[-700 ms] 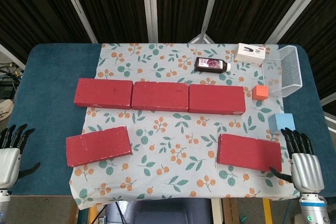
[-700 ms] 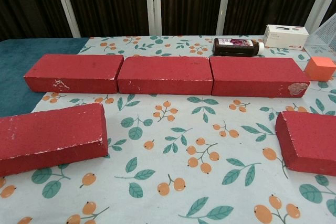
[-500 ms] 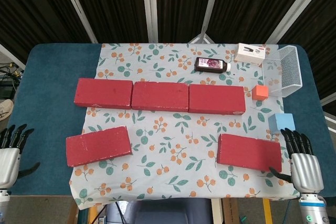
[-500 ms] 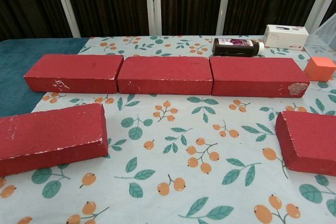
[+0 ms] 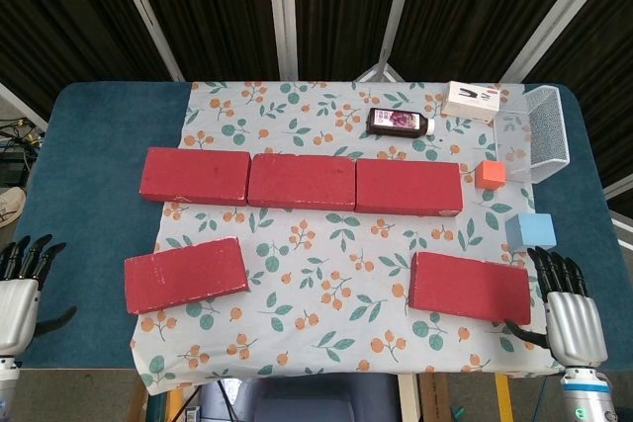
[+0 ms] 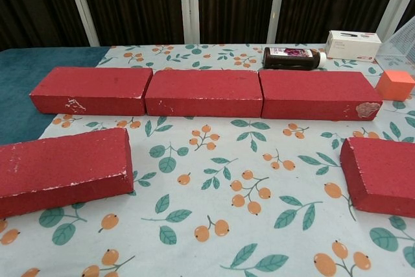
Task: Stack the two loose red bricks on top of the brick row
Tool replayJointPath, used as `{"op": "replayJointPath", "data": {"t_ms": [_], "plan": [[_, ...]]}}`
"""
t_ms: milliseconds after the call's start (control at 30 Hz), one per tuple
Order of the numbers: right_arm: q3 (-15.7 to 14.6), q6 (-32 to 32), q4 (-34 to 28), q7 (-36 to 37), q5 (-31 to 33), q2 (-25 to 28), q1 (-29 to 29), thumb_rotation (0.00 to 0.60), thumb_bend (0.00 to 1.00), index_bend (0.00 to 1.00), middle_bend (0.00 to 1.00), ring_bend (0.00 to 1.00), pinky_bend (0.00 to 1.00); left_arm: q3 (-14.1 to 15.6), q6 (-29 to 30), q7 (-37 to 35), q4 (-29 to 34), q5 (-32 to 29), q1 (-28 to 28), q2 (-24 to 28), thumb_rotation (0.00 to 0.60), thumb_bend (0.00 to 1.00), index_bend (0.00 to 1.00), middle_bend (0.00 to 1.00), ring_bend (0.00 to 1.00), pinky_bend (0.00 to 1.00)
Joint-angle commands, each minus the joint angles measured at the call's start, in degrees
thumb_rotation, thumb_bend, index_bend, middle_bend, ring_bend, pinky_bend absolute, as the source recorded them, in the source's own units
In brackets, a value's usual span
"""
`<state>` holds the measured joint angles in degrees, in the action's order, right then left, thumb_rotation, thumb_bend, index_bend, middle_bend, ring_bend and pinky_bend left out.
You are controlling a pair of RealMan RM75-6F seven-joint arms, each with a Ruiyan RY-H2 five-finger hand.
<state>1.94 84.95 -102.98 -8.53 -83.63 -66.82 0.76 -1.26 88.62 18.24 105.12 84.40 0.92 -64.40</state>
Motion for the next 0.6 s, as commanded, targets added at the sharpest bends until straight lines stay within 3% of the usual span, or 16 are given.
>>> {"op": "replayJointPath", "data": {"t_ms": [33, 367, 600], "plan": [[-0.8, -2.5, -1.8, -1.6, 1.6, 0.7, 0.4, 0.600, 0.12, 0.01, 0.07, 0.00, 0.00, 0.3, 0.6, -0.6, 0.2, 0.9, -0.3, 0.3, 0.600, 0.01, 0.16, 0.07, 0.01, 0.05], [-2.0, -13.7, -6.4, -8.6, 8.3, 2.8, 5.0, 0.600, 0.11, 0.00, 0.00, 0.00, 0.00, -0.4, -1.1, -0.9, -0.1, -1.2, 0.4, 0.4, 0.600, 0.01, 0.16, 0.07, 0.01, 0.05], [0.5, -17.5, -10.8, -19.1, 17.4, 1.1, 9.4, 0.600, 0.10, 0.00, 0.00, 0.00, 0.00, -0.4, -1.1, -1.2, -0.1, -1.3, 0.4, 0.6, 0.600, 0.01, 0.16, 0.07, 0.01, 0.05]]}}
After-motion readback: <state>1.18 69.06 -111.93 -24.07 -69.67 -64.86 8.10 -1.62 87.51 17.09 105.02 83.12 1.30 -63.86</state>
